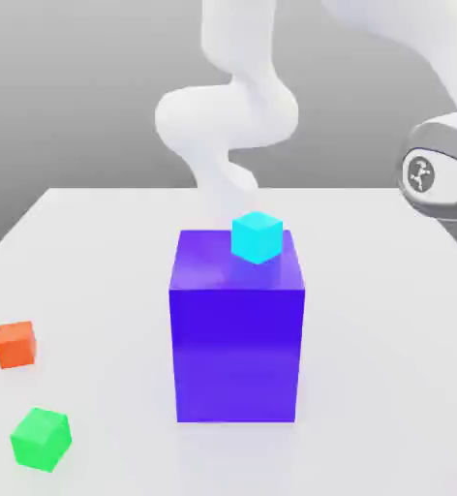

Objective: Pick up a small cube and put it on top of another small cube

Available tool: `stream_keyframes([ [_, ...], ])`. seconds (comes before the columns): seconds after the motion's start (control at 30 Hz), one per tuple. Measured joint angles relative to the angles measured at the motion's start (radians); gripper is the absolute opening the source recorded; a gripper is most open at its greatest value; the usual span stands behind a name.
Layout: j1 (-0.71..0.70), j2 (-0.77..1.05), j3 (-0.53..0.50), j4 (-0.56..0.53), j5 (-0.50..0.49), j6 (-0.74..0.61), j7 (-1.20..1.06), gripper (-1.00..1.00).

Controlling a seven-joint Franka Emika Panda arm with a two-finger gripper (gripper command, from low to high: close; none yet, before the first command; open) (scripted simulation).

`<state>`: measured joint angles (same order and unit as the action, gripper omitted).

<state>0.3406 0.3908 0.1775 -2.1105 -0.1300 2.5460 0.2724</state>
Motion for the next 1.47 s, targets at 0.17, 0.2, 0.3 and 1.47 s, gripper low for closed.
stream_keyframes([
  [0.17, 0.044, 0.183, -0.015, 0.038, -0.052, 0.09, -0.008, 0.0],
  [0.2, 0.05, 0.216, -0.022, 0.046, -0.06, 0.113, -0.003, -1.0],
  [0.3, 0.05, 0.216, -0.022, 0.046, -0.06, 0.112, -0.003, -1.0],
  [1.47, -0.611, -0.07, -0.39, -0.306, 0.296, 0.179, -0.268, 1.0],
])
